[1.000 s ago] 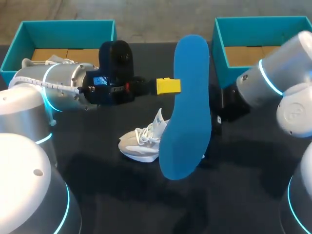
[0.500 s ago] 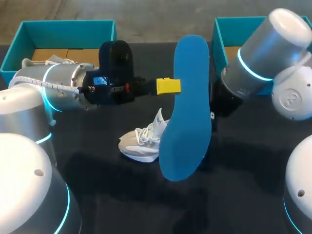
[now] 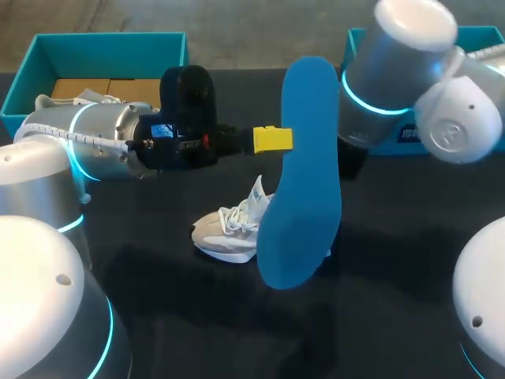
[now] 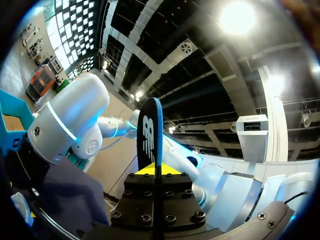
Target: Take the shoe out of the shoebox, open the shoe tongue, remove and reinsert the insole, then place the shoe into the shoebox
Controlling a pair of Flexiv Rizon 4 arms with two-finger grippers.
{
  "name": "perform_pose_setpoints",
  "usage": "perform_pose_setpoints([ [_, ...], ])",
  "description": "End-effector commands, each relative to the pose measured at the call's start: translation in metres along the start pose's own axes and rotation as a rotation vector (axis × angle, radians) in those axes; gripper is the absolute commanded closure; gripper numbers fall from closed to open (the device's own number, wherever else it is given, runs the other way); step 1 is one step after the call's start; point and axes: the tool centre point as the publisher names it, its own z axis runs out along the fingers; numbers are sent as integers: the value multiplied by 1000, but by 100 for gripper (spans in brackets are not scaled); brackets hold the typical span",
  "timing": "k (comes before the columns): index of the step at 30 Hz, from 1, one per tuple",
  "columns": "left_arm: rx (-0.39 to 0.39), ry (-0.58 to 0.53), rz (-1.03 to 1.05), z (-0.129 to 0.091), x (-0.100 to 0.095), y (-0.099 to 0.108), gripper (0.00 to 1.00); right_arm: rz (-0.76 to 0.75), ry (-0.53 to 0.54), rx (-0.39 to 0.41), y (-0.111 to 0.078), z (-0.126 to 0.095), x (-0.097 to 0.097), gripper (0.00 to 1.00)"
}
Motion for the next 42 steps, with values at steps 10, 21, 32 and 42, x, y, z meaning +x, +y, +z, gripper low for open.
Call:
perform_pose_setpoints([
  [10, 2, 1, 1, 0, 0, 1, 100, -99, 42, 249, 11, 6, -2, 0],
  [21, 2, 1, 1, 0, 0, 1, 100, -105, 43, 197, 15, 17, -8, 0],
  [32, 2, 1, 1, 0, 0, 1, 100, -103, 34, 177, 15, 17, -8, 0],
  [42, 2, 1, 1, 0, 0, 1, 100, -103, 34, 177, 15, 17, -8, 0],
])
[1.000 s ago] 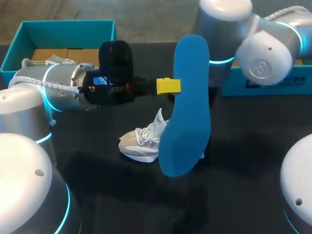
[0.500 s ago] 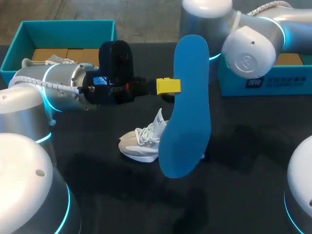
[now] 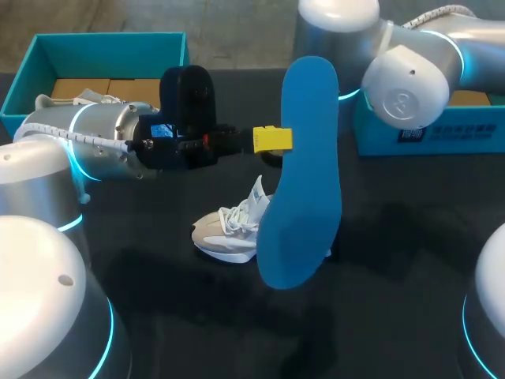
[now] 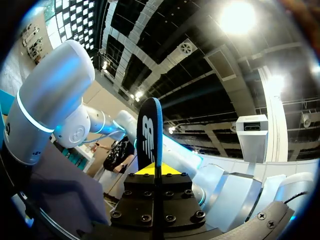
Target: Take the shoe out of the shoebox, open the shoe tongue, remove and reinsert the insole, then place the shoe into the shoebox
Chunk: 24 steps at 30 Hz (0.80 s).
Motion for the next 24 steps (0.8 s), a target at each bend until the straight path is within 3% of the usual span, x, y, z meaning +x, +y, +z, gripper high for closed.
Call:
perform_pose_setpoints([
  [1, 2, 1, 1, 0, 0, 1, 100, 2, -3, 2, 0, 0, 1, 0],
  [8, 2, 1, 1, 0, 0, 1, 100, -18, -31, 14, 20, 6, -12, 0],
  [18, 2, 1, 1, 0, 0, 1, 100, -38, -33, -60, 27, 51, -36, 0],
  [24, 2, 1, 1, 0, 0, 1, 100, -46, -16, -36, 27, 74, -49, 0],
])
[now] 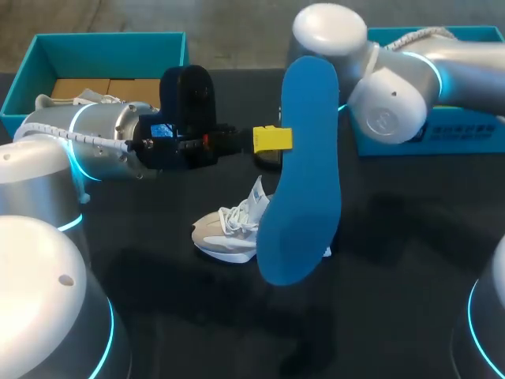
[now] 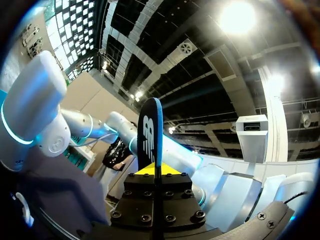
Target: Take the shoe out of the shoebox, open the shoe tongue, remove and reinsert the insole, then place the shoe into the shoebox
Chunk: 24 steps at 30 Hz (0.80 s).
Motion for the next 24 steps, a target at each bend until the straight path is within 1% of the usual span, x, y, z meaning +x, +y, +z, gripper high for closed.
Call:
perform_pose_setpoints([
  [1, 2, 1, 1, 0, 0, 1, 100, 0, 16, 5, 5, 24, -11, 0],
  [6, 2, 1, 1, 0, 0, 1, 100, -7, 39, 15, 2, 33, -15, 0],
  [11, 2, 1, 1, 0, 0, 1, 100, 25, 49, 11, -9, 37, -15, 0],
  [13, 2, 1, 1, 0, 0, 1, 100, 29, 47, 23, -13, 38, -15, 0],
  [14, 2, 1, 1, 0, 0, 1, 100, 30, 49, 30, -14, 39, -16, 8],
  [15, 2, 1, 1, 0, 0, 1, 100, 32, 53, 35, -15, 41, -16, 10],
  [16, 2, 1, 1, 0, 0, 1, 100, 33, 55, 37, -15, 42, -16, 16],
  [17, 2, 1, 1, 0, 0, 1, 100, 35, 61, 38, -16, 43, -16, 32],
  [18, 2, 1, 1, 0, 0, 1, 100, 37, 66, 41, -16, 44, -16, 51],
  [20, 2, 1, 1, 0, 0, 1, 100, 38, 70, 35, -16, 45, -15, 64],
  [21, 2, 1, 1, 0, 0, 1, 100, 35, 79, 37, -15, 46, -14, 81],
  [22, 2, 1, 1, 0, 0, 1, 100, 34, 81, 38, -15, 47, -13, 92],
  [23, 2, 1, 1, 0, 0, 1, 100, 32, 85, 38, -14, 47, -12, 100],
  [24, 2, 1, 1, 0, 0, 1, 100, 30, 90, 40, -13, 48, -10, 100],
])
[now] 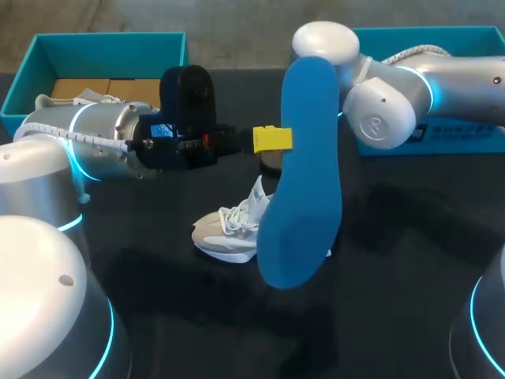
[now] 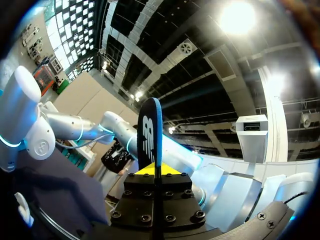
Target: Take the shoe out of the shoebox, open the shoe tongue, remove and reinsert the insole, then place the shoe into the shoebox
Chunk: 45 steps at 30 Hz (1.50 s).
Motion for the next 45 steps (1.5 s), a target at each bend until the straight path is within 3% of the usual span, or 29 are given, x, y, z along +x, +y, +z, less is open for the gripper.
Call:
perform_pose_setpoints([
  [1, 2, 1, 1, 0, 0, 1, 100, -7, 16, 13, 5, 5, 1, 100],
  [8, 2, 1, 1, 0, 0, 1, 100, 18, 44, 2, 8, 4, 8, 100],
  [12, 2, 1, 1, 0, 0, 1, 100, 116, 86, -100, 4, -3, 13, 100],
  [14, 2, 1, 1, 0, 0, 1, 100, 168, 76, -191, 2, -7, 17, 100],
  [17, 2, 1, 1, 0, 0, 1, 100, 230, 85, -231, 0, -14, 23, 100],
  [28, 2, 1, 1, 0, 0, 1, 100, 478, 123, -241, 2, -32, 43, 100],
  [29, 2, 1, 1, 0, 0, 1, 100, 415, 121, -250, 5, -35, 43, 100],
  [42, 2, 1, 1, 0, 0, 1, 100, 415, 121, -250, 5, -35, 43, 100],
  [45, 2, 1, 1, 0, 0, 1, 100, 519, 127, -217, 4, -34, 43, 100],
])
